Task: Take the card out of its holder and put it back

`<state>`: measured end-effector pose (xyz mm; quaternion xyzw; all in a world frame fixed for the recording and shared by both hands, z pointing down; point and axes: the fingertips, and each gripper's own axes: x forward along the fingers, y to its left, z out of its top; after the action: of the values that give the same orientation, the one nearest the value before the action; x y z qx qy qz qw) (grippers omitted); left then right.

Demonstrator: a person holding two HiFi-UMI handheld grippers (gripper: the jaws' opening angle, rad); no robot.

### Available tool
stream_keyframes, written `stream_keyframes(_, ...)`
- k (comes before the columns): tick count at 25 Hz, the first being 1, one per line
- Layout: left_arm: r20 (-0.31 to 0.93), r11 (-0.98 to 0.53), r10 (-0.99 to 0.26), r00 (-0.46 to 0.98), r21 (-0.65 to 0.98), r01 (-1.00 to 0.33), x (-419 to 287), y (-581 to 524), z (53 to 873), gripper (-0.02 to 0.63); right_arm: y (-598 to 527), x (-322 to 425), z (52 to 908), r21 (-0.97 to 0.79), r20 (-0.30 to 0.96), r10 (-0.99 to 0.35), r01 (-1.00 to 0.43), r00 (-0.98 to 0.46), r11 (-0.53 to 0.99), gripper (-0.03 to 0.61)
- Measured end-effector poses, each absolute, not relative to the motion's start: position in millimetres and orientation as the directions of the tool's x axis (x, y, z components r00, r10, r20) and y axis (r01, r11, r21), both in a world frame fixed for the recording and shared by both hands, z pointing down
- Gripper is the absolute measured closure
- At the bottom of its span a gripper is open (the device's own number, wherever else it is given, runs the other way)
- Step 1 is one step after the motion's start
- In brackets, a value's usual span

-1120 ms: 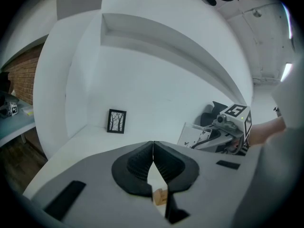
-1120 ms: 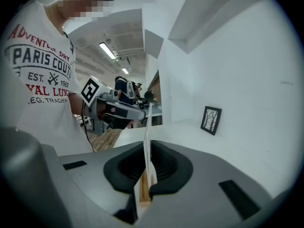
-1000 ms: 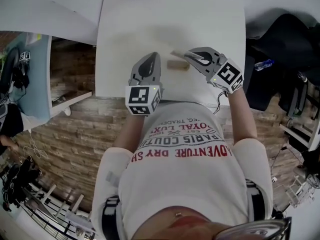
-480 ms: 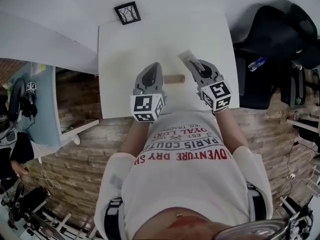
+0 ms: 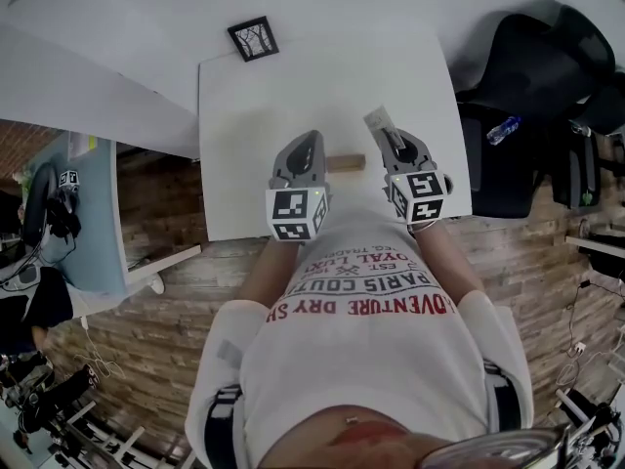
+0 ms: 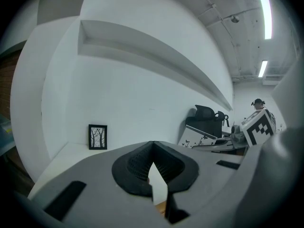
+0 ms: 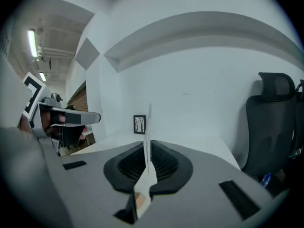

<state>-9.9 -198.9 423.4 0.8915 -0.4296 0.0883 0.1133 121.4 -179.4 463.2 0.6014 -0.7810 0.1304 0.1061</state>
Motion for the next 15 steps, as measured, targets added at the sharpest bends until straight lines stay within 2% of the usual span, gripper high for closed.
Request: stream_keyframes(15,0.239,-0.584,-0.76,0.604,0.156,-0.796,-11.9,-204.4,415.9,0.589,-184.0,123.2,461.2,-0.094,0.321,-0.907,-0.962,-0.272,0.256,0.543)
